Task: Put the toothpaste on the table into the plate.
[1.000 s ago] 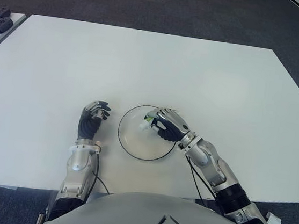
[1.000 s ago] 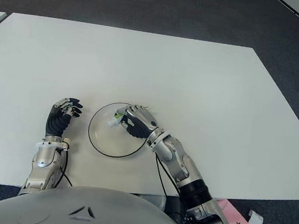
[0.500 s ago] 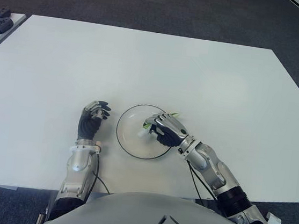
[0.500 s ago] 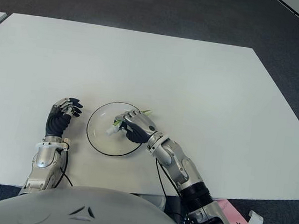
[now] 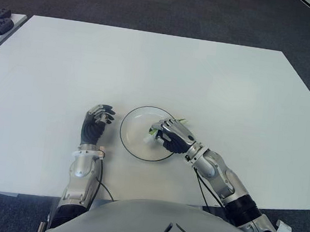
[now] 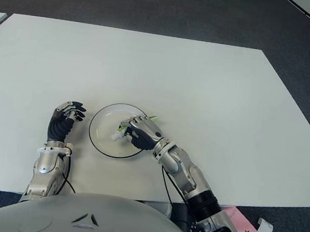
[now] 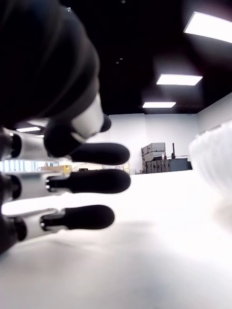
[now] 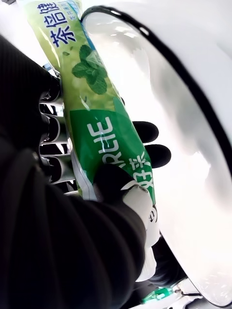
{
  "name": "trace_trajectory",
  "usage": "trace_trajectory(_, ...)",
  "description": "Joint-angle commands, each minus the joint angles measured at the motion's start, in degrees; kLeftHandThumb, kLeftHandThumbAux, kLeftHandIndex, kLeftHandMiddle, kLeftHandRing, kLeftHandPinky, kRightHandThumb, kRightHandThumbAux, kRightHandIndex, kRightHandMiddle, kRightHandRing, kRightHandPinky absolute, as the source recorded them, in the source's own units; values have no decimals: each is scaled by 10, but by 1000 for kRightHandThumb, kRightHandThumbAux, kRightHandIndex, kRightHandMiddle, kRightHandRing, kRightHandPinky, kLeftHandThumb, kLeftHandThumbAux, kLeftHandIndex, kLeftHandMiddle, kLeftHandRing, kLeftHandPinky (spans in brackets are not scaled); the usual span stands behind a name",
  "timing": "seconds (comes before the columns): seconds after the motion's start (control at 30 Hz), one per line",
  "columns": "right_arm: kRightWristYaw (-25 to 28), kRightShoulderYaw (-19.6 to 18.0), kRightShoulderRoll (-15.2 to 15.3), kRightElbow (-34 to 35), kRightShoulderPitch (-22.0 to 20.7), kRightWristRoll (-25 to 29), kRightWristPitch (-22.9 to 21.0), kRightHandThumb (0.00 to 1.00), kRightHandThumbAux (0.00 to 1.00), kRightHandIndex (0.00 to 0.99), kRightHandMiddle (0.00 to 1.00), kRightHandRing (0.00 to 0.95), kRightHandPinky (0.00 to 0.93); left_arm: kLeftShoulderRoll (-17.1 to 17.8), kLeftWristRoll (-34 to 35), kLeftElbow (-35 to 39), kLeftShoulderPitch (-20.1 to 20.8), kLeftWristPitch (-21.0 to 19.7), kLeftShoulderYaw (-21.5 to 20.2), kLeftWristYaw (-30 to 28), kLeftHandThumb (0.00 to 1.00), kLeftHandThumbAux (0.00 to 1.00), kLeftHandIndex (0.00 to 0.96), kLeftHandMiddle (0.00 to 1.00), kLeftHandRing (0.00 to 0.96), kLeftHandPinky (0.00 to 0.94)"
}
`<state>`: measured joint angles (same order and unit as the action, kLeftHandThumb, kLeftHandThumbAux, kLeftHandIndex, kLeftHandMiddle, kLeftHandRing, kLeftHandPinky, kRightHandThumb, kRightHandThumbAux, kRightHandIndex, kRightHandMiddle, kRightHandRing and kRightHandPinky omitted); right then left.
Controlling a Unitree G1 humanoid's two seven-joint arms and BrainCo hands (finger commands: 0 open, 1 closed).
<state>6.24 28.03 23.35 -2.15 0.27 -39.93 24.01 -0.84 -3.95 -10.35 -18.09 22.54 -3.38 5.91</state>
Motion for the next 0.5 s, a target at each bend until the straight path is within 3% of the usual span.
trace_trajectory(0.03, 16, 4, 6, -17, 16, 9, -6, 747, 696, 423, 385, 492, 548, -5, 0, -14, -11, -22, 2, 3, 834, 680, 406, 483, 545, 530)
trace_trajectory(0.07, 12, 4, 7, -18, 15, 9, -2, 772, 602, 352, 339, 446, 507, -5, 0, -14, -11, -21, 2, 3, 834, 680, 405, 484, 547, 530)
trace_trajectory(0.1, 10, 4, 7, -18, 14, 10, 1, 675, 524, 242, 249, 320, 403, -5, 0, -14, -11, -21, 2, 2, 833, 681, 404, 484, 548, 531)
trace_trajectory(0.13, 9, 4, 8, -19, 13, 10, 4, 639, 496, 202, 217, 275, 366, -5, 1, -14, -10, -20, 3, 1, 833, 681, 404, 485, 548, 531)
trace_trajectory(0.2, 11, 4, 10, -19, 13, 12, 7, 501, 397, 82, 89, 112, 177, -4, 1, -15, -10, -18, 3, 0, 833, 681, 403, 486, 549, 531)
trace_trajectory(0.3, 14, 4, 13, -16, 13, 13, 10, 380, 336, 27, 29, 36, 58, -4, 1, -17, -9, -16, 2, 1, 833, 681, 400, 488, 550, 531)
trace_trajectory(0.5, 33, -6, 26, 24, 21, 7, 0, 279, 281, 2, 2, 3, 6, -3, -1, -19, -7, -16, 3, 1, 833, 682, 394, 493, 552, 530)
